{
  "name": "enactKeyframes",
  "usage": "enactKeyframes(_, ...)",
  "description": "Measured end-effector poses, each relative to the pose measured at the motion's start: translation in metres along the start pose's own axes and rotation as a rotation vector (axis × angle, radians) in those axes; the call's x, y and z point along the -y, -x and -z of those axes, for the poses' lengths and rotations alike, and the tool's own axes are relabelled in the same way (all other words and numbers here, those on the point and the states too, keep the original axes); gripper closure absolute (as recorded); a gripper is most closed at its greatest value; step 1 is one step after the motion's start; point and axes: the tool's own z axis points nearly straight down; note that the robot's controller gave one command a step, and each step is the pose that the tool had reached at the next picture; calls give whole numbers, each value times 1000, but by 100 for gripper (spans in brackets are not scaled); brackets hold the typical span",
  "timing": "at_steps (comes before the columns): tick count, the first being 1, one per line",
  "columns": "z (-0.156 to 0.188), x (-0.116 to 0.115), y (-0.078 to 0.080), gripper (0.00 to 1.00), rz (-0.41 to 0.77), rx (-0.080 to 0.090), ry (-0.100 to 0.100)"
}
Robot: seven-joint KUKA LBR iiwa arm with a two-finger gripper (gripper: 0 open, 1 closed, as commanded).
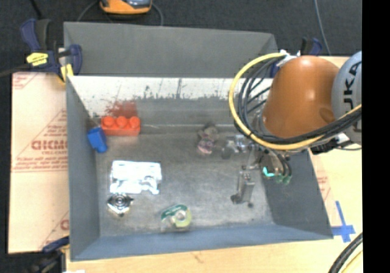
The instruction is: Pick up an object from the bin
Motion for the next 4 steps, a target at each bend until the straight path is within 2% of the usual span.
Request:
enactKeyframes(1,-148,60,123,0,423,4,-2)
enactKeyframes(2,-116,23,143,0,640,7,-1)
enactKeyframes(3,-107,-9,155,0,894,6,-1)
enactKeyframes(4,-147,4,155,0,991,3,-2)
